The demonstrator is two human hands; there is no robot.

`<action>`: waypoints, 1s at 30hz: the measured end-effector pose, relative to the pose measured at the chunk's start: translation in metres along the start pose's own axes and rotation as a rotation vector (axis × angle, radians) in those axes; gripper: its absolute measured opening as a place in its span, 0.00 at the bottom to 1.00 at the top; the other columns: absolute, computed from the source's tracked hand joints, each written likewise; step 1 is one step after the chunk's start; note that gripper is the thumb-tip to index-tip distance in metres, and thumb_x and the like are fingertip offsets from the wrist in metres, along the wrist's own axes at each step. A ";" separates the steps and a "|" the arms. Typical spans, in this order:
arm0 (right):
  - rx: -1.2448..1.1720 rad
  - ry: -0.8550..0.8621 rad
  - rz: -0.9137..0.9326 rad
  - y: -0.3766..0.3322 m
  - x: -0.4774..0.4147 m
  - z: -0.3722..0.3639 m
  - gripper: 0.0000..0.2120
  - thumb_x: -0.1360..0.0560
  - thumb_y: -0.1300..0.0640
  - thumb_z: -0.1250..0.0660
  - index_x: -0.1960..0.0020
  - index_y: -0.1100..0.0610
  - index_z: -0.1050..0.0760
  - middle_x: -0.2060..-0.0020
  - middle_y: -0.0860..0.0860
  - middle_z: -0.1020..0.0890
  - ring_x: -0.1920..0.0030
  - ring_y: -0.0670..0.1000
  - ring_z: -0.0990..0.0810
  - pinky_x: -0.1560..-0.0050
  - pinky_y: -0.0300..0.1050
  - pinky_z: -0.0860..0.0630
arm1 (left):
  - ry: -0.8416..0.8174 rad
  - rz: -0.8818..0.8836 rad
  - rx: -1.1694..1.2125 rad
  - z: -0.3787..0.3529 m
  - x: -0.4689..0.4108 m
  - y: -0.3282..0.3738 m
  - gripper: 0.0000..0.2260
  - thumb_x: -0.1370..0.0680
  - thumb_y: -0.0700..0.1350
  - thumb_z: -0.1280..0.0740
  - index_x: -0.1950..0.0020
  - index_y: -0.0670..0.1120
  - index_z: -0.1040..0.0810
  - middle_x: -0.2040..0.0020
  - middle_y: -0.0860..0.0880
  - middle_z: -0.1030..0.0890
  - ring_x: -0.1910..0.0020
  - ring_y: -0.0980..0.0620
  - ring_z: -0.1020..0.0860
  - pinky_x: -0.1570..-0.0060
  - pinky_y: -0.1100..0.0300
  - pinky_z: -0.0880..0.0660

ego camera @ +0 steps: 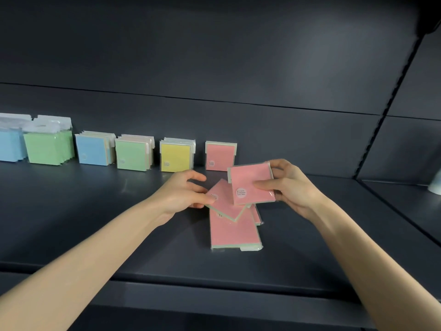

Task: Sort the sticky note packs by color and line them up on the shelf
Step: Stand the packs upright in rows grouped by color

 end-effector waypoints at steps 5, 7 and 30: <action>-0.026 -0.026 0.021 -0.002 -0.008 -0.008 0.19 0.29 0.69 0.30 0.41 0.59 0.28 0.50 0.53 0.17 0.52 0.51 0.17 0.59 0.43 0.20 | 0.006 0.032 0.153 0.011 -0.003 0.001 0.24 0.27 0.31 0.31 0.33 0.36 0.32 0.48 0.39 0.20 0.58 0.49 0.20 0.60 0.62 0.19; -0.045 -0.023 0.022 -0.002 -0.014 -0.013 0.17 0.29 0.69 0.30 0.42 0.60 0.28 0.51 0.53 0.17 0.52 0.52 0.17 0.58 0.45 0.19 | -0.037 0.003 0.195 0.014 -0.004 0.004 0.13 0.26 0.30 0.33 0.42 0.37 0.24 0.49 0.39 0.20 0.57 0.49 0.19 0.59 0.61 0.19; 0.378 0.146 0.239 -0.004 -0.108 -0.043 0.14 0.29 0.67 0.30 0.51 0.51 0.27 0.52 0.54 0.19 0.51 0.56 0.18 0.47 0.55 0.21 | 0.087 -0.475 -0.798 0.042 -0.103 0.039 0.08 0.24 0.44 0.32 0.45 0.46 0.24 0.56 0.50 0.19 0.62 0.53 0.27 0.59 0.59 0.29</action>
Point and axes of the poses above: each hand's wrist, its own x-axis away from the middle knuckle, its own z-axis out of the back of the hand, y = z × x, the point moved 1 cm from there along -x, towards the middle knuckle
